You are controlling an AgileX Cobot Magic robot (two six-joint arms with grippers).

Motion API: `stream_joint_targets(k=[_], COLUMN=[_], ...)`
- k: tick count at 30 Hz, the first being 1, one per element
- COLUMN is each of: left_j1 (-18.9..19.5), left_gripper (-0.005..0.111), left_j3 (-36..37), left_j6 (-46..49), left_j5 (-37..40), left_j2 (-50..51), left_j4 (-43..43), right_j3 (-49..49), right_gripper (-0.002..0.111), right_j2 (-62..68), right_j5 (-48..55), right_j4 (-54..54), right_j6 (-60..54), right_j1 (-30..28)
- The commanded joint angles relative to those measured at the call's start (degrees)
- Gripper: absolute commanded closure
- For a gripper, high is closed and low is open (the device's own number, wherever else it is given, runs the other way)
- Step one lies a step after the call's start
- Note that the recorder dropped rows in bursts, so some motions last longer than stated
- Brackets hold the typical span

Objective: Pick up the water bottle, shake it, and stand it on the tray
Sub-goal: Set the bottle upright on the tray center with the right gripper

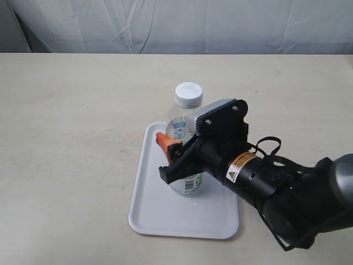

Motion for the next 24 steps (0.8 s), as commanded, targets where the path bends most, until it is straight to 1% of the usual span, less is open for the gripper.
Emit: stream_joint_targets(k=[1, 2, 7, 9, 10, 14, 15, 16, 18, 23, 24], left_j1=[-0.4, -0.4, -0.4, -0.4, -0.4, -0.4, -0.4, -0.4, -0.4, -0.4, -0.4], left_gripper=[0.105, 0.105, 0.105, 0.105, 0.105, 0.105, 0.105, 0.105, 0.105, 0.105, 0.105], left_j3=[0.2, 0.2, 0.2, 0.2, 0.2, 0.2, 0.2, 0.2, 0.2, 0.2, 0.2], left_j6=[-0.2, -0.2, -0.2, -0.2, -0.2, -0.2, -0.2, -0.2, -0.2, -0.2, -0.2], left_j5=[-0.4, -0.4, -0.4, -0.4, -0.4, -0.4, -0.4, -0.4, -0.4, -0.4, -0.4], left_j2=[-0.2, -0.2, -0.2, -0.2, -0.2, -0.2, -0.2, -0.2, -0.2, -0.2, -0.2], left_j4=[0.0, 0.0, 0.0, 0.0, 0.0, 0.0, 0.0, 0.0, 0.0, 0.0, 0.0], right_j3=[-0.2, -0.2, -0.2, -0.2, -0.2, -0.2, -0.3, -0.9, -1.4, -1.4, -1.4], right_gripper=[0.101, 0.094, 0.054, 0.044, 0.043, 0.042, 0.042, 0.042, 0.042, 0.042, 0.04], right_j2=[-0.1, -0.1, -0.1, -0.1, -0.1, -0.5, -0.8, -2.1, -2.5, -2.6, -2.6], right_j5=[-1.4, -1.1, 0.5, 0.4, 0.3, -3.0, -2.5, 1.1, 3.3, 3.4, 3.6], right_j4=[-5.1, -5.3, -3.6, -1.8, -0.8, 1.5, 1.5, 1.0, 1.0, 0.9, 0.9], right_j6=[-2.1, -2.1, -2.1, -2.1, -2.1, -2.1, -1.7, -1.5, -1.5, -2.3, -2.3], right_j1=[-0.1, -0.1, -0.1, -0.1, -0.1, -0.1, -0.1, -0.1, -0.1, -0.1, -0.1])
